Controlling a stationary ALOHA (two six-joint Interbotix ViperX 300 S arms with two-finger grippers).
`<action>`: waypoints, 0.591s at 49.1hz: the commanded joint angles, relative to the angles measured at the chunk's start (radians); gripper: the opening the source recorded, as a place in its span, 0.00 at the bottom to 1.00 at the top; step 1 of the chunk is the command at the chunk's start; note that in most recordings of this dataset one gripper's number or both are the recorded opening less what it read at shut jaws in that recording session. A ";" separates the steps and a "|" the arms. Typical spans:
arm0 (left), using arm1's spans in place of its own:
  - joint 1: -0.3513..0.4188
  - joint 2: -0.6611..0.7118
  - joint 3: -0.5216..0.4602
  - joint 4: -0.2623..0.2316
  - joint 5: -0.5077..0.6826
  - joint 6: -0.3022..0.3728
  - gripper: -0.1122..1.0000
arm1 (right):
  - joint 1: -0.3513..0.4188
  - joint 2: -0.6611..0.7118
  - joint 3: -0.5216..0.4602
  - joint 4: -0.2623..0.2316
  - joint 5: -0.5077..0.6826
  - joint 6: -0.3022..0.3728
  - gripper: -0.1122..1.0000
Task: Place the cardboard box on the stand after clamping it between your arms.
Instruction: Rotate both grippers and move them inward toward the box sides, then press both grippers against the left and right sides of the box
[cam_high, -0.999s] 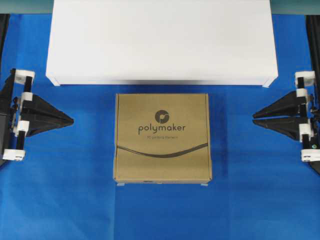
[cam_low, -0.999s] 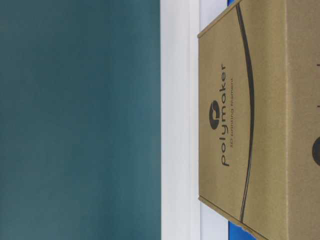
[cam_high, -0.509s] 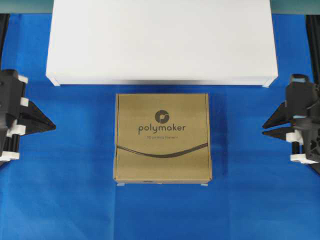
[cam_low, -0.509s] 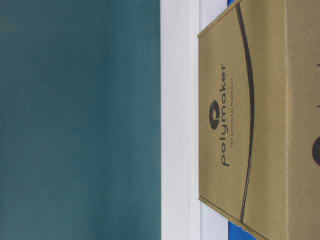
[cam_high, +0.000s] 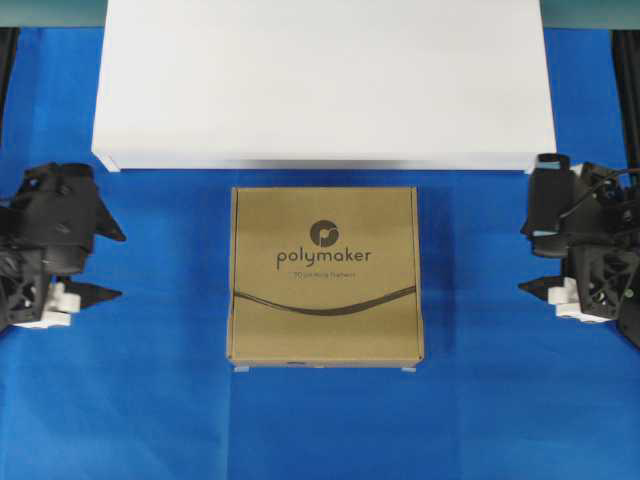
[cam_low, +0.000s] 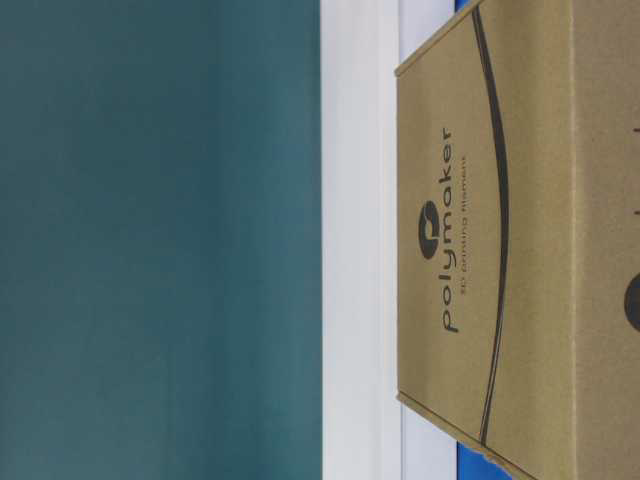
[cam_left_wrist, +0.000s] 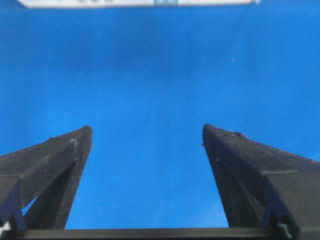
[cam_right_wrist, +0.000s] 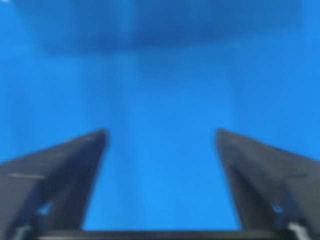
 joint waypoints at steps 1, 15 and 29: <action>0.005 0.026 -0.003 0.003 -0.048 -0.002 0.88 | -0.009 0.035 -0.017 -0.003 -0.009 0.003 0.99; 0.014 0.201 0.000 0.003 -0.213 -0.002 0.84 | -0.021 0.241 -0.025 -0.014 -0.187 0.000 0.97; 0.020 0.417 -0.084 0.003 -0.295 0.006 0.84 | -0.021 0.431 -0.083 -0.014 -0.333 -0.020 0.97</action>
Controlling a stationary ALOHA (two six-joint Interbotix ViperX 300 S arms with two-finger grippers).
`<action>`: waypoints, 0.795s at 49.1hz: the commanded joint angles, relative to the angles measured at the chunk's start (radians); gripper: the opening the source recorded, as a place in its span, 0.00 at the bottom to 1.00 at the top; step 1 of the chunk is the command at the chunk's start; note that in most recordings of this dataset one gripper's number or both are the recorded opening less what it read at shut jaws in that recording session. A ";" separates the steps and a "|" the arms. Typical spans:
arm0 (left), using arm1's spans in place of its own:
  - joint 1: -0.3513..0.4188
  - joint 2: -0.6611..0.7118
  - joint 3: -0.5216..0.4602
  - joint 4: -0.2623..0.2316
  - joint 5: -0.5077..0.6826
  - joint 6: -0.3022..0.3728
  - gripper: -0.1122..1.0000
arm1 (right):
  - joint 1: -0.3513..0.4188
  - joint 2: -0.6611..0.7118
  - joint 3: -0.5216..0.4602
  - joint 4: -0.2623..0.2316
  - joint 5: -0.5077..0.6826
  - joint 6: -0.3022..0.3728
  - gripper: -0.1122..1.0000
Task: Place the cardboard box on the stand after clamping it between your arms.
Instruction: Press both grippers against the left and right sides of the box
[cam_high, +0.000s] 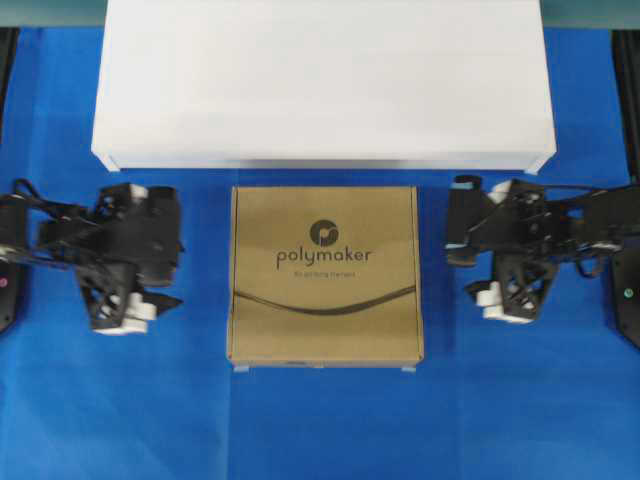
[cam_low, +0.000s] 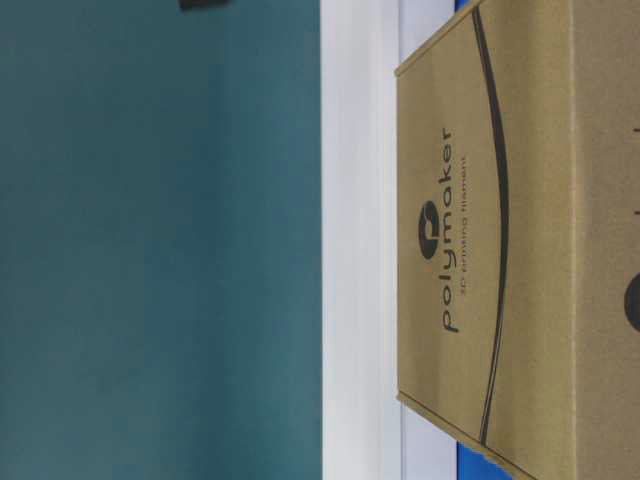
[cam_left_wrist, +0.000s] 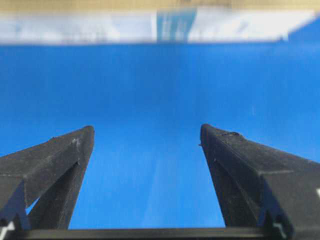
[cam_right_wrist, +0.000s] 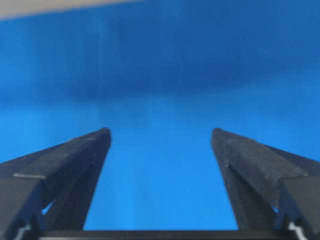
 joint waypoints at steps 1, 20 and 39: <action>0.003 0.058 -0.043 0.002 -0.011 0.000 0.84 | -0.002 0.038 -0.044 -0.002 -0.025 -0.018 0.97; 0.012 0.221 -0.140 0.002 -0.040 0.003 0.84 | -0.002 0.183 -0.161 -0.002 -0.041 -0.066 0.97; 0.012 0.267 -0.190 0.002 -0.097 0.037 0.84 | -0.002 0.206 -0.192 0.000 -0.074 -0.058 0.97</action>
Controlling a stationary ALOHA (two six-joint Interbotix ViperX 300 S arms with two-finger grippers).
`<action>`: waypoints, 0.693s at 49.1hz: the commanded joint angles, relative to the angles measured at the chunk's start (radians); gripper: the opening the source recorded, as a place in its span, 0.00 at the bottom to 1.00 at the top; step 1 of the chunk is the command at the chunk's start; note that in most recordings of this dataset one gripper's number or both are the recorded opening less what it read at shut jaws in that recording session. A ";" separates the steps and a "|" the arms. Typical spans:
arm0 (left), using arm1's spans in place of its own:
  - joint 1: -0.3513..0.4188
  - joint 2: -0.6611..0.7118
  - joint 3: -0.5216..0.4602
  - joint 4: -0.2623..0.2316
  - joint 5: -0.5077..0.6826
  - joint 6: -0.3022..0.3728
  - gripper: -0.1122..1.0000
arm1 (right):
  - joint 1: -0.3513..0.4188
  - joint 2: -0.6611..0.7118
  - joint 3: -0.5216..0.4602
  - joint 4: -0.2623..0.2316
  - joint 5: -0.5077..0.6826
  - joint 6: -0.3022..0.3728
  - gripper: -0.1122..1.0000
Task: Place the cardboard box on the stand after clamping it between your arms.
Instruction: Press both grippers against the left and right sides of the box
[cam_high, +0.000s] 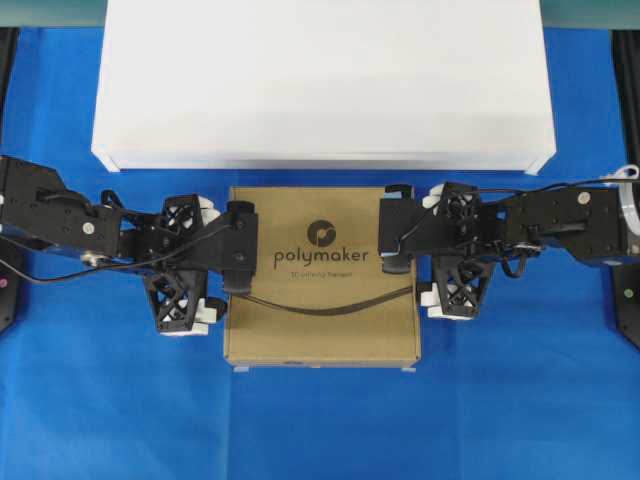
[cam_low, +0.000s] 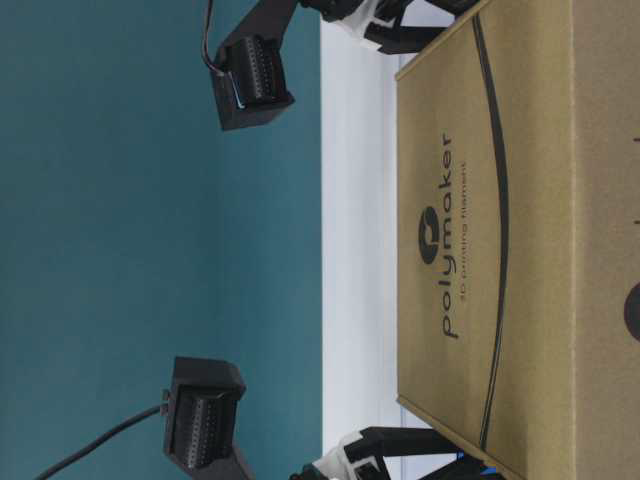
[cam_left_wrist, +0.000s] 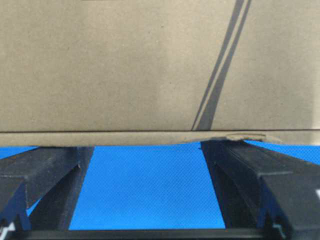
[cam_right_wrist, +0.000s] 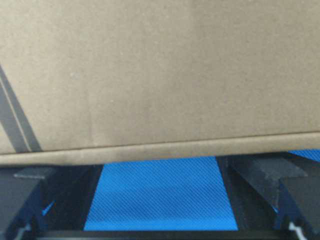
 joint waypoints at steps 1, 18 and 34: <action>0.000 0.003 -0.038 0.002 -0.029 0.014 0.84 | -0.002 -0.011 -0.026 0.005 -0.011 0.003 0.97; 0.000 0.011 -0.114 0.002 -0.008 0.015 0.84 | -0.002 -0.025 -0.048 0.011 -0.005 0.005 0.97; -0.003 -0.100 -0.273 0.002 0.224 0.018 0.84 | -0.003 -0.110 -0.215 0.054 0.230 0.032 0.97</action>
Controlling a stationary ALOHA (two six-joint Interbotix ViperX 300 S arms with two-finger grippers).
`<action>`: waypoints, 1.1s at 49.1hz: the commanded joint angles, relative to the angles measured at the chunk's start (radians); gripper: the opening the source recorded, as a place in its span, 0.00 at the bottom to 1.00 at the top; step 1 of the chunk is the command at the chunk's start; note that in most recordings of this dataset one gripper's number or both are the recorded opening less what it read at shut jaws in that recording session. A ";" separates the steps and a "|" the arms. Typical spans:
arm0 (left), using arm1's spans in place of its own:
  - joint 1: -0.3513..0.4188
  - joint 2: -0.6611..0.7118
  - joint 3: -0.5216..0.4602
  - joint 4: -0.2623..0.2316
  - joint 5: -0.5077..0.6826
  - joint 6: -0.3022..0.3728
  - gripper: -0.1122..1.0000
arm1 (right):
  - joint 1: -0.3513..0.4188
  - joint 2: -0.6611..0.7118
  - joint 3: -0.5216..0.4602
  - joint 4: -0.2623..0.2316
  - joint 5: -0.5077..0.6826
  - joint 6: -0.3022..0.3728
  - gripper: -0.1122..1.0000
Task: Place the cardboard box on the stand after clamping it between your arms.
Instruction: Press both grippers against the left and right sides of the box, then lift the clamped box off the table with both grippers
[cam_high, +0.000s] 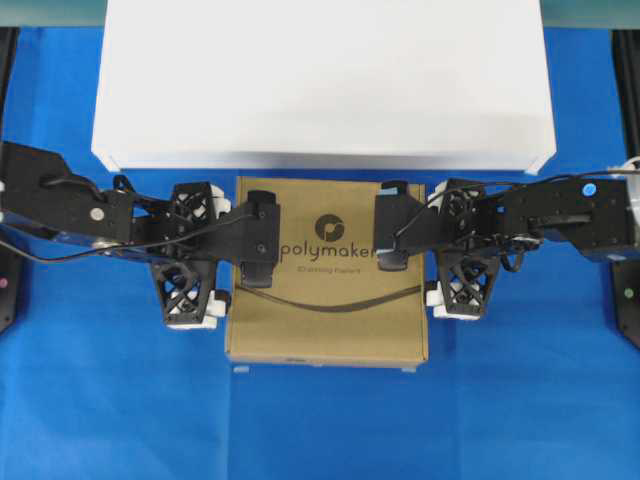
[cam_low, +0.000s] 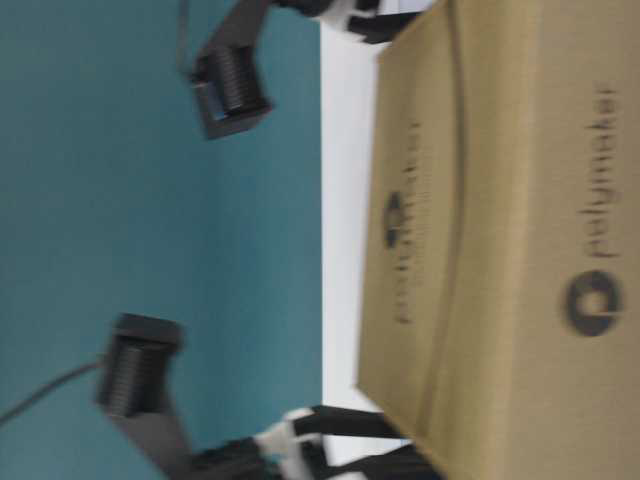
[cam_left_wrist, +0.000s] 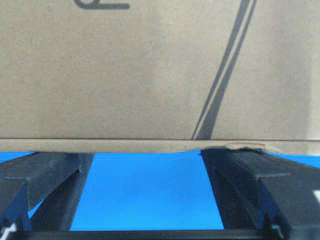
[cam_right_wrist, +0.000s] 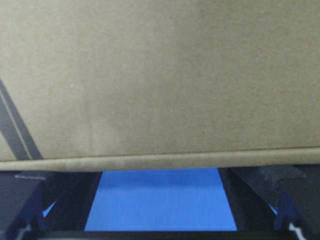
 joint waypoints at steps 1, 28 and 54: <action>-0.006 -0.066 -0.143 -0.003 0.031 0.002 0.84 | -0.005 -0.067 -0.149 0.020 0.055 0.037 0.97; 0.054 -0.147 -0.364 -0.003 0.350 0.009 0.84 | -0.029 -0.140 -0.405 0.020 0.319 0.038 0.97; 0.101 -0.135 -0.318 -0.003 0.301 0.009 0.84 | -0.051 -0.140 -0.405 0.017 0.253 0.023 0.97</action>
